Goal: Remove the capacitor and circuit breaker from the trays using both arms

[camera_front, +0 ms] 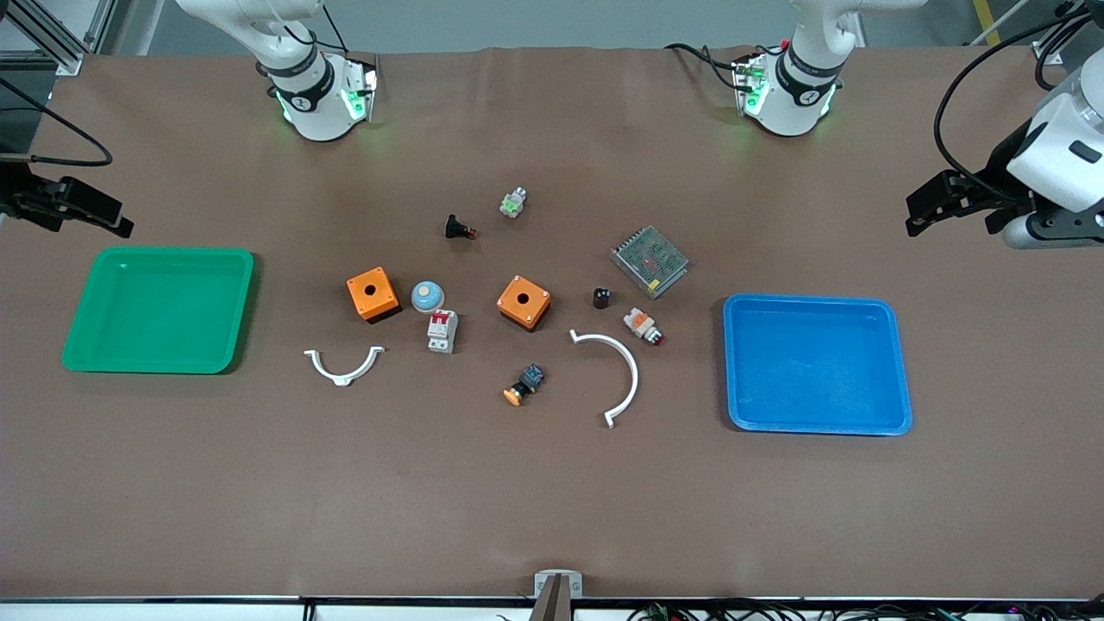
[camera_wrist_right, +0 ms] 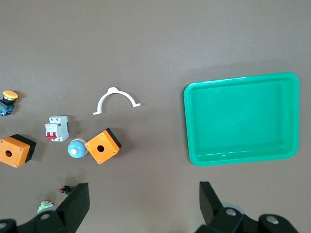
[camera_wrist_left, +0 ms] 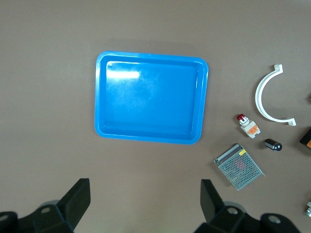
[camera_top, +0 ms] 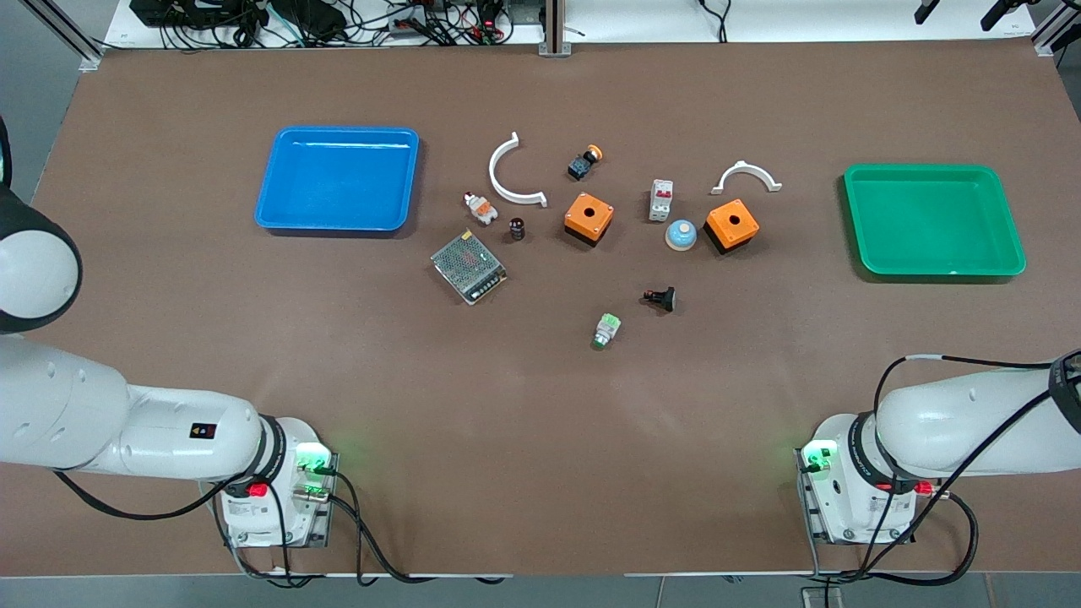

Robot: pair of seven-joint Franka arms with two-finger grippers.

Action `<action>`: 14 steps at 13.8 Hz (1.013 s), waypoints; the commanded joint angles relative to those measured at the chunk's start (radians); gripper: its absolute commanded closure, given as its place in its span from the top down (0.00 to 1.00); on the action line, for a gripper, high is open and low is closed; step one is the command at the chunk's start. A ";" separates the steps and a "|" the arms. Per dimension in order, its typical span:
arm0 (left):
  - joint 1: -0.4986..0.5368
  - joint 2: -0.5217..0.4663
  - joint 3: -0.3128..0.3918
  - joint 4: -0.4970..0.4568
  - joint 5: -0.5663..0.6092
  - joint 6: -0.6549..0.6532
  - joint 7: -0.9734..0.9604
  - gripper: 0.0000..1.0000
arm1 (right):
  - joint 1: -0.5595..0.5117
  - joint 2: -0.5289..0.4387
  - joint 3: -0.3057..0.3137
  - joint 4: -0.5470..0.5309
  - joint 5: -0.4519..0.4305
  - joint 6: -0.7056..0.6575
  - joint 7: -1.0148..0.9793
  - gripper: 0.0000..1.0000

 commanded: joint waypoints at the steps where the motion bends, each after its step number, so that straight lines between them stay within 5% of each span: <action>1: -0.005 -0.030 -0.005 -0.031 -0.019 -0.004 -0.037 1.00 | -0.017 0.016 0.017 0.038 -0.017 -0.010 -0.003 1.00; 14: 0.001 -0.046 -0.006 -0.031 -0.043 -0.020 -0.037 1.00 | -0.020 0.048 0.017 0.087 -0.018 -0.001 -0.003 1.00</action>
